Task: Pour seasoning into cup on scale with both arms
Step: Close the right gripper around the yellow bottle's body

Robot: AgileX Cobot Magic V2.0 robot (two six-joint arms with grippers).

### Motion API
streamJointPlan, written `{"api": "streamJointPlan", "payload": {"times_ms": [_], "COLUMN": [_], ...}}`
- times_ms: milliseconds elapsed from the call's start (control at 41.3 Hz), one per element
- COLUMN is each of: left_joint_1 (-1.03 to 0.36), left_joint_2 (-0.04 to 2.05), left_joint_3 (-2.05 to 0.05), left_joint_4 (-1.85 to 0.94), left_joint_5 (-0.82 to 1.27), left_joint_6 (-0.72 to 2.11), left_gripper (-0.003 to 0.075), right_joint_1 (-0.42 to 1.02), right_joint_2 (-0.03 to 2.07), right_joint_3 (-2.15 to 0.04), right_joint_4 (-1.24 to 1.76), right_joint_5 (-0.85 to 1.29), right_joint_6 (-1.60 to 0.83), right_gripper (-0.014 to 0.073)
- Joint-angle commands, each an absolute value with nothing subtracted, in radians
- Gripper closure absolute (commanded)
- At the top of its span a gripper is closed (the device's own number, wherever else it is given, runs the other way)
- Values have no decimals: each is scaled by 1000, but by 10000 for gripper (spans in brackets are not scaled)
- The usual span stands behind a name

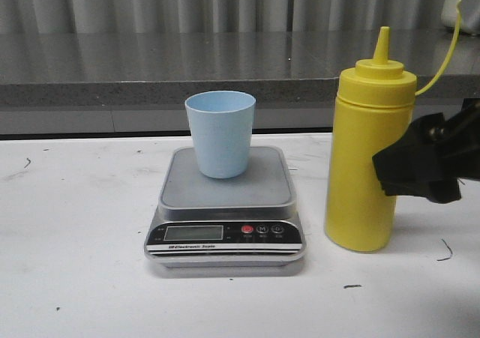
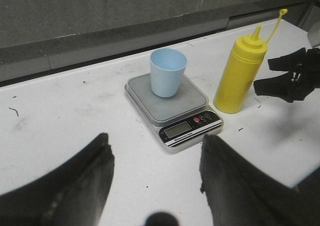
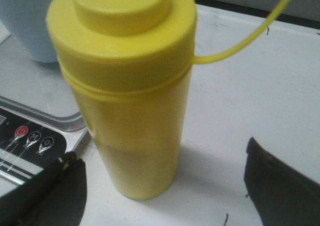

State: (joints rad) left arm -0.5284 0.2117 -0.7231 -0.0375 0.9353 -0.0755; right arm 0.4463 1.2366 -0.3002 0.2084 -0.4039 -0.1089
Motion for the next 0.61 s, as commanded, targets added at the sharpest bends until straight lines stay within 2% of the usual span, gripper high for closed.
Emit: {"api": "streamJointPlan", "payload": {"times_ms": [0,581], "left_joint_1": [-534,-534], "left_joint_2": [226,226], "left_joint_3": [-746,-746], "left_joint_4": [-42,-42], "left_joint_5": [857,857], "left_joint_6": [-85,-85], "left_gripper": [332,332], "right_joint_1": [445,444], "right_joint_2": [1279,1648], "right_joint_3": [-322,-368], "right_joint_4": [109,59], "right_joint_5": [-557,-1112], "right_joint_6": [-27,86], "right_gripper": [-61,-61]}}
